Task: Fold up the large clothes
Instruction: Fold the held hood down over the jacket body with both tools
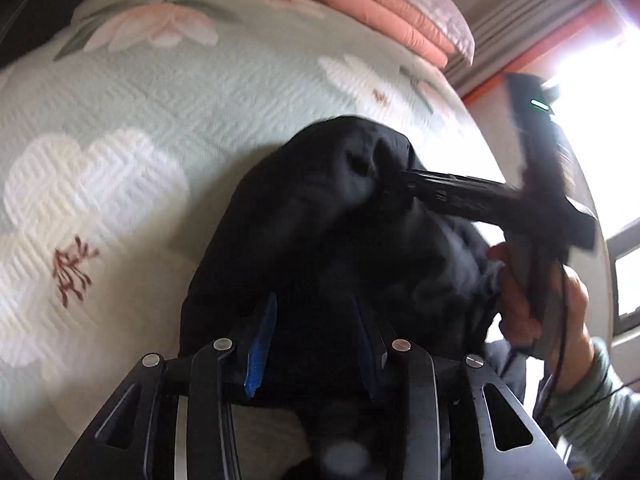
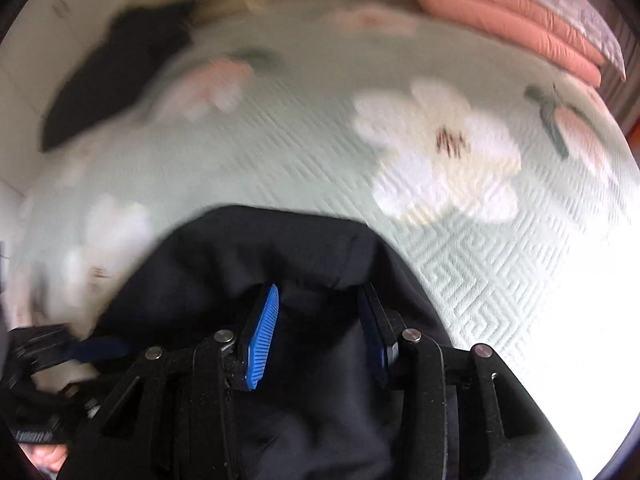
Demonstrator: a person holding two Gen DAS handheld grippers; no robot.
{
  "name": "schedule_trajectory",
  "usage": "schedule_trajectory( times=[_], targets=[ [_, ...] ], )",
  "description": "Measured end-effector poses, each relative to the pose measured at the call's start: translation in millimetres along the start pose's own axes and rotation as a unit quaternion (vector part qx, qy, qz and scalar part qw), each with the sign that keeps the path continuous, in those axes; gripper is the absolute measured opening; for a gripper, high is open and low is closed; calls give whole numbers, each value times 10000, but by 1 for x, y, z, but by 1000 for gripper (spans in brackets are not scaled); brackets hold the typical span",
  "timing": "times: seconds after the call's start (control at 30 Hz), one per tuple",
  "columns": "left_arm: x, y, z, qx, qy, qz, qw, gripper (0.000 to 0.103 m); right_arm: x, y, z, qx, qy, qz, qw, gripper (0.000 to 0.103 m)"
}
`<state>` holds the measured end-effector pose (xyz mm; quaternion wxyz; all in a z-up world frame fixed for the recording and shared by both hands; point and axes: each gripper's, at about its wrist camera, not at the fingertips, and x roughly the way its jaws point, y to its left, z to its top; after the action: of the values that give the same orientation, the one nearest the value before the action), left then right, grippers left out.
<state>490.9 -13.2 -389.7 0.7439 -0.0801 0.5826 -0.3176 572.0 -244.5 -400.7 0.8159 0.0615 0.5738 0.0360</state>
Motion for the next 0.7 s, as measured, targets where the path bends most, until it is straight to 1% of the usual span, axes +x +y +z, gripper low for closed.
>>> schedule_trajectory(
  times=[0.03, 0.07, 0.13, 0.17, 0.2, 0.23, 0.3, 0.33, 0.4, 0.43, 0.47, 0.5, 0.53, 0.57, 0.6, 0.63, 0.67, 0.7],
  targets=[
    [2, 2, -4, 34, -67, -37, 10000, 38, 2, -3, -1, 73, -131, 74, 9999, 43],
    [1, 4, -6, 2, -141, -88, 9999, 38, 0, -1, -1, 17, -139, 16, 9999, 43],
    [0, 7, -6, -111, -143, -152, 9997, 38, -3, 5, 0, -171, -121, -165, 9996, 42],
    [-7, 9, -8, -168, -133, -165, 9996, 38, -9, 8, -1, -272, -117, -223, 9993, 42],
    [-11, 8, -7, -189, -120, -142, 9996, 38, -19, 10, -6, -292, -107, -195, 9993, 42],
    [-17, 5, -7, -151, -128, -116, 9997, 38, -35, 10, -11, -253, -134, -22, 9996, 43],
    [-36, -14, -6, 133, -289, -88, 9995, 38, -74, 7, -31, -260, -376, 390, 9982, 43],
    [-44, -22, -6, 262, -345, -78, 9990, 39, -88, 10, -43, -366, -477, 396, 9974, 43],
    [-55, -30, -9, 370, -414, -143, 9984, 40, -103, 13, -67, -621, -445, 152, 9970, 43],
    [-55, -31, -10, 366, -385, -147, 9985, 40, -102, 10, -77, -694, -324, 47, 9970, 43],
    [-49, -28, -11, 343, -298, -27, 9990, 40, -93, 8, -85, -720, -107, -47, 9973, 43],
    [-40, -24, -11, 281, -199, 135, 9993, 40, -81, 4, -83, -680, 112, -147, 9975, 42],
    [-30, -16, -13, 163, -65, 272, 9995, 40, -69, -6, -87, -559, 305, -221, 9977, 38],
    [-16, -4, -16, -17, 116, 273, 9996, 36, -54, -14, -92, -415, 441, -153, 9980, 37],
    [-9, 7, -20, -137, 151, 171, 9996, 35, -48, -19, -96, -336, 361, -60, 9988, 37],
    [-7, 13, -23, -231, 66, 42, 9997, 34, -46, -20, -96, -295, 291, -66, 9991, 37],
    [-11, 18, -22, -386, 29, -95, 9992, 35, -47, -17, -94, -263, 276, -149, 9992, 37],
    [-14, 20, -20, -494, 40, -157, 9986, 35, -50, -14, -92, -306, 289, -250, 9988, 38]
  ],
)
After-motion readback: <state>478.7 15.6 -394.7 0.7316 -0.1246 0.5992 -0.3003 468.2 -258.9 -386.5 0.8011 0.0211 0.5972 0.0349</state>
